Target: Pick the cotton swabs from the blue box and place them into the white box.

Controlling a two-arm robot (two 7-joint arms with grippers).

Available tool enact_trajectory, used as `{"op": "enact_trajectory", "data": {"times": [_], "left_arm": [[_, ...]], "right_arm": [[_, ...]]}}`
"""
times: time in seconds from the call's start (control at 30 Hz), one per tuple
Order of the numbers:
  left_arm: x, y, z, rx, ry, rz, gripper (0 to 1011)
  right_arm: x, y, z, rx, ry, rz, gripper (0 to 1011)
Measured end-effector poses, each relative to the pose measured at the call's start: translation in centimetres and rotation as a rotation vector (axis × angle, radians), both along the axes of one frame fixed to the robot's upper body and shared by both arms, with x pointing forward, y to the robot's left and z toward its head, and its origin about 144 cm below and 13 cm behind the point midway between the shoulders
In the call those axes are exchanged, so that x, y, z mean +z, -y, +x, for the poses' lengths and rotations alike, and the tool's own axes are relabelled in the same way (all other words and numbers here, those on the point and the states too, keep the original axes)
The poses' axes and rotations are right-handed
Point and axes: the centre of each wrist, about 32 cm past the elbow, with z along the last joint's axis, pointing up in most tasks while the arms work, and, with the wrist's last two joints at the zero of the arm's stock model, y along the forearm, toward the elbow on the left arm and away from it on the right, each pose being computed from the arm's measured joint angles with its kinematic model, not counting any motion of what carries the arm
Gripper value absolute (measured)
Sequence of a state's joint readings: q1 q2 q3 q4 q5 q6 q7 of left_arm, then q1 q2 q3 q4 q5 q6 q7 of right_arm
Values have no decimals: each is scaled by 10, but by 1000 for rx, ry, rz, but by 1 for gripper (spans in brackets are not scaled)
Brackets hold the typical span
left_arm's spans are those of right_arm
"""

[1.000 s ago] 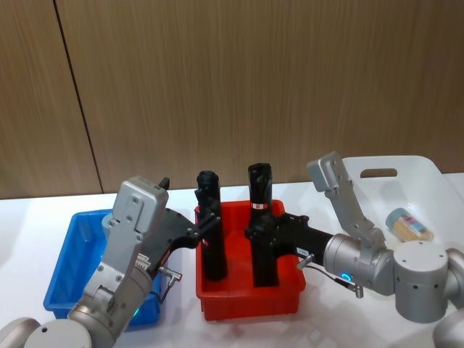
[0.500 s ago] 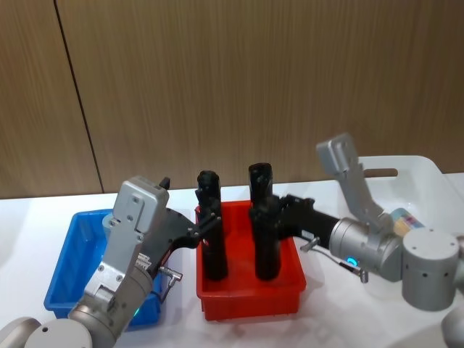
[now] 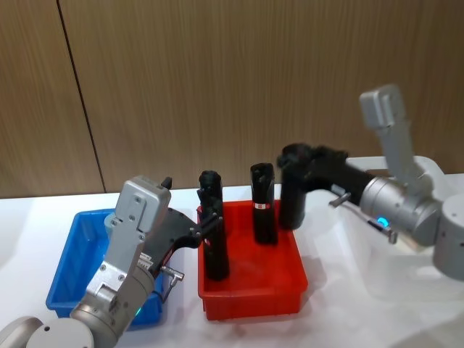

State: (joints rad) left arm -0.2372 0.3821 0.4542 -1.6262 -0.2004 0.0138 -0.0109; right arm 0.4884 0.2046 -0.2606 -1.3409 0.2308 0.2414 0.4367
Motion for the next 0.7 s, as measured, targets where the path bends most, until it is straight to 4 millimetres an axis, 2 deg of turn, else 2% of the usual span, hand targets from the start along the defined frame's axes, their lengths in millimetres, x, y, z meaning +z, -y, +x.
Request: {"op": "enact_trajectory", "data": {"times": [0.3, 0.7], "left_arm": [[0, 0, 0, 0, 0, 0, 1004], [0, 0, 0, 0, 0, 0, 1004]], "right_arm": [[22, 29, 2, -100, 65, -5, 545], [28, 66, 7, -235, 91, -30, 546]]}}
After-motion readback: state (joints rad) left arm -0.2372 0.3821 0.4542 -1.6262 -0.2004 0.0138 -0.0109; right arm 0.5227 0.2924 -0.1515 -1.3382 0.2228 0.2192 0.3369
